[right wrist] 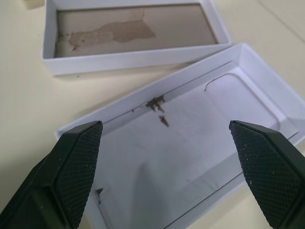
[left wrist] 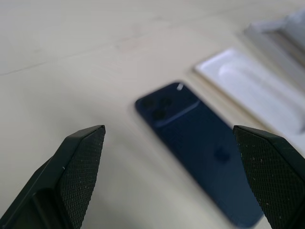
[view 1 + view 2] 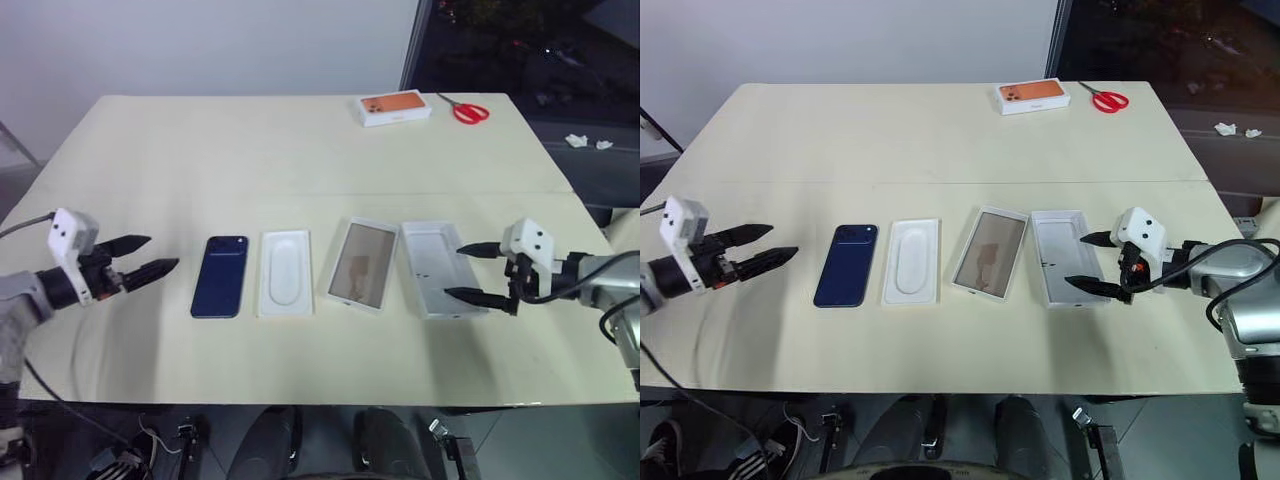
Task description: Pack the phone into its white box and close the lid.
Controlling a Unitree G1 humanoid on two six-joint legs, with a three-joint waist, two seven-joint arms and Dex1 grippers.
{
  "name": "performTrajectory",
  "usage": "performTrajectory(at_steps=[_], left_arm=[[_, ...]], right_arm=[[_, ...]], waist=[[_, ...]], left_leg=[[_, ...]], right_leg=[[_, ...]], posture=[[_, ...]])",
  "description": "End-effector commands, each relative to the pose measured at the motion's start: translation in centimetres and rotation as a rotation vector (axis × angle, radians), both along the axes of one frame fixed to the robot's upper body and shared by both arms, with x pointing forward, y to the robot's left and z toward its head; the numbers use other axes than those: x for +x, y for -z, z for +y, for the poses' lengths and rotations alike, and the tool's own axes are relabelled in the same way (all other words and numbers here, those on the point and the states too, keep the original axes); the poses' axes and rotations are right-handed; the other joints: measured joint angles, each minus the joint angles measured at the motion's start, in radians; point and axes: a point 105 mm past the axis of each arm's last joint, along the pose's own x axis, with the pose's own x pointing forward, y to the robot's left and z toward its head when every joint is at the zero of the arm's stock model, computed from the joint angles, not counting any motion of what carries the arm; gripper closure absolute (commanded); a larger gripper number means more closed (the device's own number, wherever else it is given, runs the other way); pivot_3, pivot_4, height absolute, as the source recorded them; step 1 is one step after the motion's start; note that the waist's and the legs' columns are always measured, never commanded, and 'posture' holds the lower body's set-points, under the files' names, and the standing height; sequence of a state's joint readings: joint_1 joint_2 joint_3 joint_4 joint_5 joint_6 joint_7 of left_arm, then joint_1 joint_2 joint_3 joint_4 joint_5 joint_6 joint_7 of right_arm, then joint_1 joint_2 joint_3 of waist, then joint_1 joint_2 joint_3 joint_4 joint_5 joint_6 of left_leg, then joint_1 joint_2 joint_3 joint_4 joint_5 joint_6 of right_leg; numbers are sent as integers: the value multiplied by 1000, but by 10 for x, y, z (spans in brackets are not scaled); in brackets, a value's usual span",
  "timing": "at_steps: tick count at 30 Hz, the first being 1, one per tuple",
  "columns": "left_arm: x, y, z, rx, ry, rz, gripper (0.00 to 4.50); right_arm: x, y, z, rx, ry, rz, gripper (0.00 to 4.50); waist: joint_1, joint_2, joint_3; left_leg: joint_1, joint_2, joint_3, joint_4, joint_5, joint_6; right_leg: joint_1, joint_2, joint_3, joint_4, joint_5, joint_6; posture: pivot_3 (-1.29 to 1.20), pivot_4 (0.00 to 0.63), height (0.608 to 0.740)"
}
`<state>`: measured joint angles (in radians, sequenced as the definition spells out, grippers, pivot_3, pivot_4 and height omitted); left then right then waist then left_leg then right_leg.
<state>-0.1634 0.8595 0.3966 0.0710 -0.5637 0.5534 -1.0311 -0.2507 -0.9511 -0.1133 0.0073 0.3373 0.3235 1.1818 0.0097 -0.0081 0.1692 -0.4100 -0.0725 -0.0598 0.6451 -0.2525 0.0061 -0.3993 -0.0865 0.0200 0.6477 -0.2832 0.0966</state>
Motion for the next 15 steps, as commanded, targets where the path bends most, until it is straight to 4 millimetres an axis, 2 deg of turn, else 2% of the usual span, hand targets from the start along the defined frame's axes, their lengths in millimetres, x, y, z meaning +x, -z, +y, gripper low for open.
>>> performTrajectory(at_steps=[1,5,10,15], left_arm=[[0,-4,-15,-26,20,28,0],[1,-5,-25,-50,32,50,0],[7,5,-34,-48,-10,116,0],[10,19,-61,-116,-44,263,0]], right_arm=[[0,-12,15,-2,-46,-58,49],[-2,-14,23,-7,-78,-69,49],[-4,-17,40,-7,-134,-84,49],[-3,-21,60,-24,-200,-117,49]], waist=[[-4,0,0],[-5,0,0],[-3,0,0],[-1,0,0]], left_leg=[[0,0,0,0,0,0],[0,0,0,0,0,0],[0,0,0,0,0,0],[0,0,0,1,0,0]], right_leg=[[0,0,0,0,0,0],[0,0,0,1,0,0],[0,0,0,1,0,0],[0,1,0,1,0,0]], posture=[[0,150,740],[0,150,740],[0,150,740],[0,150,740]])
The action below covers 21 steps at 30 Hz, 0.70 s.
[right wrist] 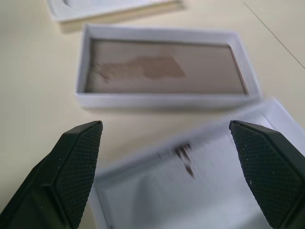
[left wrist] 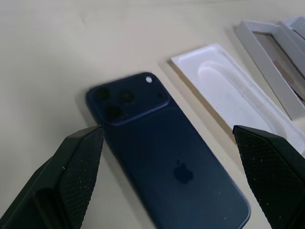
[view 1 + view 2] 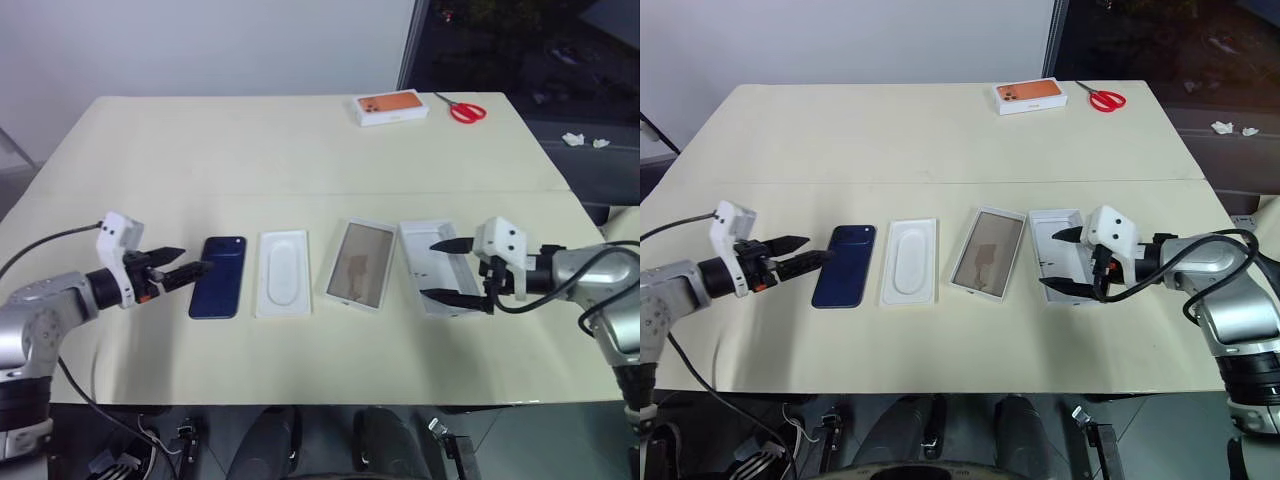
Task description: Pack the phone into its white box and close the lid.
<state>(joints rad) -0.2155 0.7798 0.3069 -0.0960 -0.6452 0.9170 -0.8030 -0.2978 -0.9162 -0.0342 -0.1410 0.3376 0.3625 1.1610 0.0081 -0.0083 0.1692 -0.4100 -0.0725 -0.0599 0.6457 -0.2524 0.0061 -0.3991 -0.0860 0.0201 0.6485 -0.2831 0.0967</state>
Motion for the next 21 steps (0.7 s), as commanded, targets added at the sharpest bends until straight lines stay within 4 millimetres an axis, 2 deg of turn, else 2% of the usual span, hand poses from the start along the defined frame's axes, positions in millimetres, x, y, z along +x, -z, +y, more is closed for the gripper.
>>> performTrajectory(at_steps=[1,5,8,15,21], left_arm=[[4,-5,-25,-55,-5,49,0],[3,1,-45,-136,6,153,0],[4,0,-60,-162,22,135,0],[12,6,-82,-224,-13,197,0],[14,18,-86,-222,-61,290,0]], right_arm=[[-1,-12,23,-14,-84,-77,49],[-1,-18,44,-1,-144,-103,49],[3,-20,51,15,-154,-108,49],[3,-14,54,13,-161,-97,49],[5,-14,54,21,-154,-99,49]], waist=[[1,0,0],[1,-1,0],[0,-1,0],[4,-2,0],[1,-2,0]], left_leg=[[0,0,0,0,0,0],[0,0,0,1,0,0],[0,0,0,1,1,-1],[0,0,-1,2,1,-2],[0,0,-1,2,2,-3]], right_leg=[[0,0,0,0,0,0],[0,1,0,1,0,0],[0,2,0,1,0,0],[0,2,0,1,0,0],[0,3,0,2,0,0]], posture=[[0,150,740],[0,150,740],[0,150,740],[0,150,740],[0,150,740]])
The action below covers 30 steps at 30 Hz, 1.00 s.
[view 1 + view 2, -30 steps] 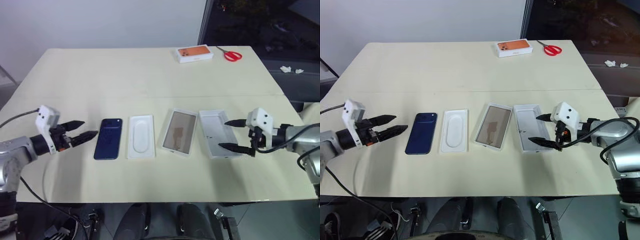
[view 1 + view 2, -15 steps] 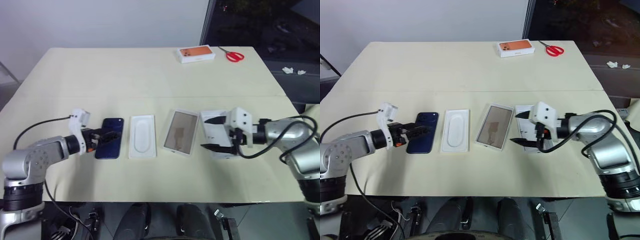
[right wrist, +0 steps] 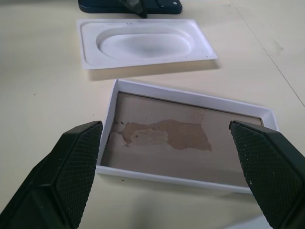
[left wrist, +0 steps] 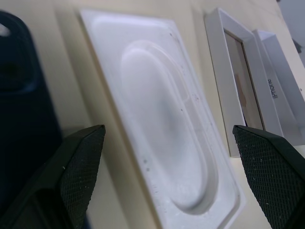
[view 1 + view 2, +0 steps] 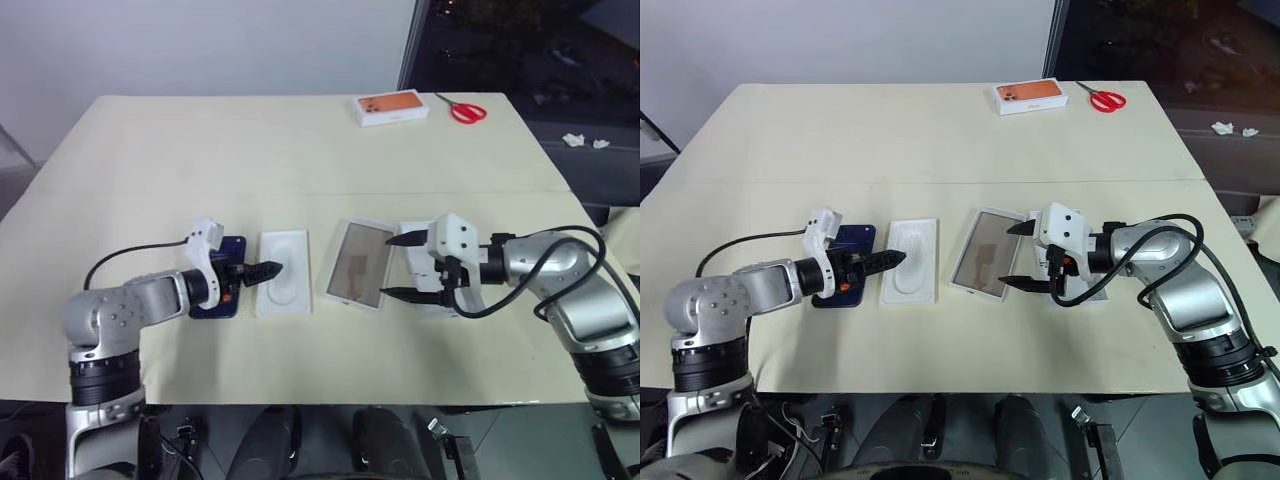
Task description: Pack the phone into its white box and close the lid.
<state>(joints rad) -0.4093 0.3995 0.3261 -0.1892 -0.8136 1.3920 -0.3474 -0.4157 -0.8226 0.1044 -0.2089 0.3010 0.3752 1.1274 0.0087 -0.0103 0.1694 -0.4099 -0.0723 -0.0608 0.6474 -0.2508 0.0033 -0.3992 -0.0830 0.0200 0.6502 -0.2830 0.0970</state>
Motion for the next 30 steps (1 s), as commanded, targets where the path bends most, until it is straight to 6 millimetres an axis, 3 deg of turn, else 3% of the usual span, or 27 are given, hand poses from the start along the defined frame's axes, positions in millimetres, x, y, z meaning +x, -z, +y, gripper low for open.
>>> performTrajectory(at_steps=[1,7,16,19,26,30], left_arm=[[1,1,1,2,-19,33,0],[3,13,-3,36,-32,171,0],[9,16,-20,1,-34,202,0],[10,20,-18,9,-52,211,855],[10,20,-18,-3,-62,221,4399],[11,20,-17,-14,-69,222,4463]], right_arm=[[1,-8,2,15,-7,-38,49],[1,-8,3,25,5,-39,49],[1,-8,4,30,11,-43,49],[2,-9,2,28,16,-45,0],[2,-9,3,28,17,-44,0],[2,-9,3,28,19,-46,0]], waist=[[1,0,0],[3,0,0],[6,-1,-1],[5,0,-1],[5,-1,-1],[4,-1,-1]], left_leg=[[0,0,0,0,0,0],[0,0,0,0,1,-2],[2,-1,-1,1,3,-5],[2,-1,-1,1,3,-5],[2,-1,-1,1,3,-5],[2,-1,-1,1,3,-5]], right_leg=[[0,0,0,0,0,0],[1,0,0,0,0,0],[3,0,-2,0,0,0],[3,0,-2,0,0,0],[3,0,-1,-1,0,0],[3,0,-1,0,0,0]], posture=[[0,150,740],[0,150,740],[0,150,740],[0,150,740],[0,150,740],[0,150,740]])
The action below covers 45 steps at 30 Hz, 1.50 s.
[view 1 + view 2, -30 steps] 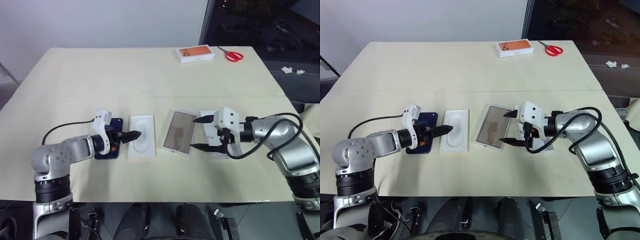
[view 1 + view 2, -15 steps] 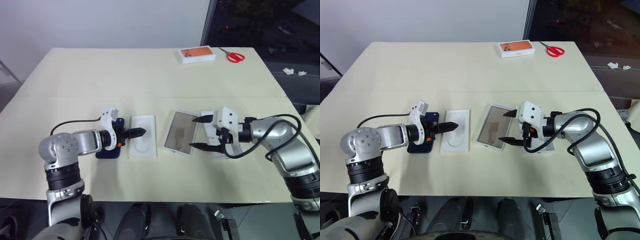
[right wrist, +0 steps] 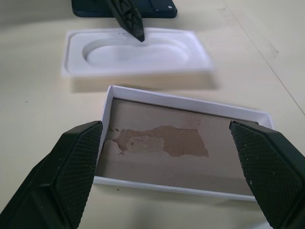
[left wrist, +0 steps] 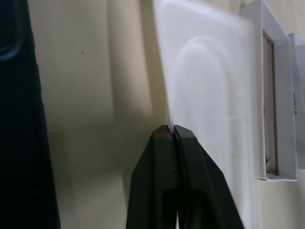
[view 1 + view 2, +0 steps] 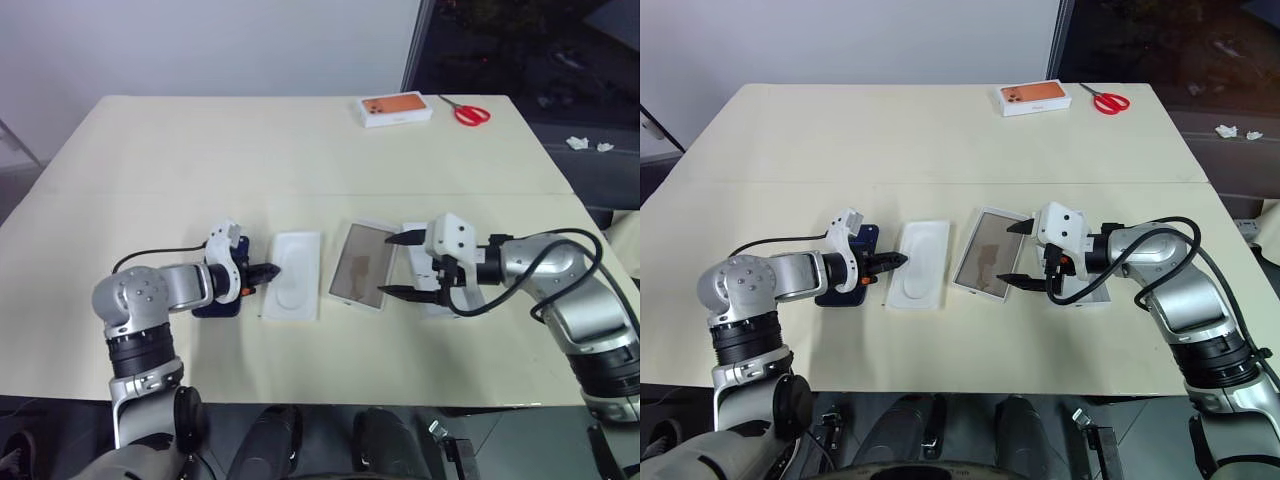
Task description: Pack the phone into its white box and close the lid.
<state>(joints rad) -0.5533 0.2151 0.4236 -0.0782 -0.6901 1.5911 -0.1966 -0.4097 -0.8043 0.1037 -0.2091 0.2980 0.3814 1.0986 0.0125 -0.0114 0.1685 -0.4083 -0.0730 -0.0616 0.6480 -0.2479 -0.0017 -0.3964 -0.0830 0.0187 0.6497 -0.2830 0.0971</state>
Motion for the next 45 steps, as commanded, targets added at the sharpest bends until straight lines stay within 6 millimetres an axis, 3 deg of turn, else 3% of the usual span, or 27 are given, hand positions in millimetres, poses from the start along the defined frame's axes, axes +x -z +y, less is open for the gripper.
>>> performTrajectory(at_steps=[1,6,11,19,23,26,33,45], left_arm=[[-2,4,2,-1,-4,28,4463],[1,-2,8,-24,-24,15,4463],[10,-26,21,-88,-72,-54,4463],[16,-49,26,-61,-70,-131,4463],[16,-55,28,-35,-67,-158,4463],[15,-55,29,-14,-65,-166,4500],[12,-53,26,-20,-52,-163,4500],[18,-66,14,-100,-47,-190,4500]], right_arm=[[0,-11,1,8,-3,-44,0],[2,-11,0,10,4,-44,0],[-3,-5,4,38,3,11,0],[-15,16,53,86,-33,126,0],[-21,37,62,39,-46,156,0],[-16,48,59,32,-11,169,819],[-12,64,57,-29,-23,147,4367],[-3,58,81,-17,-112,67,4469]], waist=[[0,0,0],[0,0,0],[-2,-2,1],[-3,-3,2],[-2,-3,2],[0,-3,2],[-4,-3,2],[-8,-3,2]], left_leg=[[0,0,0,0,0,0],[0,0,0,0,0,0],[0,0,0,0,0,0],[-1,0,0,-1,1,-1],[-1,0,0,-1,1,-2],[-1,0,0,-1,1,-2],[-1,0,0,-1,1,-2],[-1,0,0,-1,1,-3]], right_leg=[[0,0,0,0,0,0],[0,0,0,0,0,0],[-1,0,0,0,0,0],[-2,1,0,1,0,0],[-3,1,0,1,0,0],[-3,0,0,1,0,0],[-3,1,0,1,0,0],[-4,1,0,2,0,0]], posture=[[0,150,740],[0,150,740],[0,150,740],[0,150,740],[0,150,740],[0,150,740],[0,150,740],[0,150,740]])
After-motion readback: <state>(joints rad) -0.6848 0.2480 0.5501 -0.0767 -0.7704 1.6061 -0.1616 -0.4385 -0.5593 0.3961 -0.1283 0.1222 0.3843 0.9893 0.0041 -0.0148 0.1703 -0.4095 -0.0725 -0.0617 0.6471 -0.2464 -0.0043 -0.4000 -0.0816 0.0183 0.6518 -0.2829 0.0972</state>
